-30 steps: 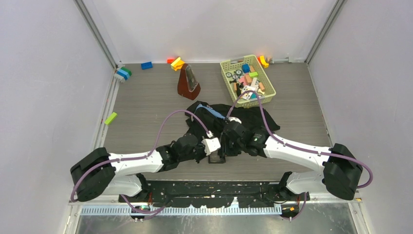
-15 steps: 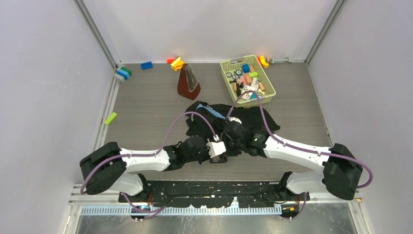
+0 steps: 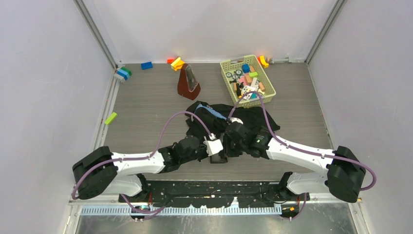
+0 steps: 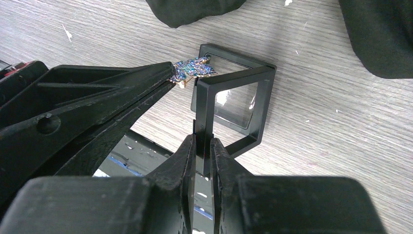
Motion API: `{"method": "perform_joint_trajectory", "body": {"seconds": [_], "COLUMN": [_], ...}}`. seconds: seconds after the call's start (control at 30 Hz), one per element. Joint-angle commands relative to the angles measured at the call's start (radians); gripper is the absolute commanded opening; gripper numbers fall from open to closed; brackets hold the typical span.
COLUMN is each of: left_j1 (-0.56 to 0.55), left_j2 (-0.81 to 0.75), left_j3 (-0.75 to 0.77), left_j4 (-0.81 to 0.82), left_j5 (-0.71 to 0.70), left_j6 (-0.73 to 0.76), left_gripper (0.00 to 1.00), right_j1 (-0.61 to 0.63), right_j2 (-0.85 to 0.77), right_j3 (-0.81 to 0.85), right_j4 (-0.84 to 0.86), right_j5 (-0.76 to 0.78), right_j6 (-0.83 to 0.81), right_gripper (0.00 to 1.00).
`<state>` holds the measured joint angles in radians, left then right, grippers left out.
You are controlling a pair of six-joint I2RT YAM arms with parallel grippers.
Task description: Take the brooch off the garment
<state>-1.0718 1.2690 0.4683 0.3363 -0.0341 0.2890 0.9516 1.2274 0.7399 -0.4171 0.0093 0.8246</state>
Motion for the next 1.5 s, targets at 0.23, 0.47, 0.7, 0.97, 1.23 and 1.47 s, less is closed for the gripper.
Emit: {"method": "perform_joint_trajectory", "body": {"seconds": [0.23,0.47,0.7,0.97,1.23,1.47], "left_j1": [-0.004,-0.004,-0.004,-0.004,-0.004,-0.004], "left_j2": [0.049,0.066,0.1,0.104,0.099,0.052], "left_j3": [0.034,0.044,0.069,0.072,0.072,0.055], "left_j4": [0.061,0.056,0.014,-0.013,-0.038,-0.038], "left_j5": [0.007,0.029,0.07,0.072,0.076,0.186], "left_j6": [0.017,0.018,0.01,-0.002,-0.012,-0.032], "left_gripper": [0.0,0.0,0.0,0.0,0.33,0.37], "right_j1": [-0.004,-0.008,-0.014,-0.019,-0.025,-0.032], "right_j2": [-0.034,-0.027,-0.01,-0.023,-0.025,-0.023], "right_j3": [-0.008,-0.02,-0.024,-0.037,-0.039,-0.041], "right_j4": [0.063,0.088,0.111,0.112,0.112,0.113], "right_j5": [0.004,-0.034,-0.044,-0.036,-0.038,-0.038], "right_j6": [0.029,0.04,0.048,0.054,0.053,0.054], "right_gripper": [0.0,0.0,0.0,0.0,0.0,0.0]}}
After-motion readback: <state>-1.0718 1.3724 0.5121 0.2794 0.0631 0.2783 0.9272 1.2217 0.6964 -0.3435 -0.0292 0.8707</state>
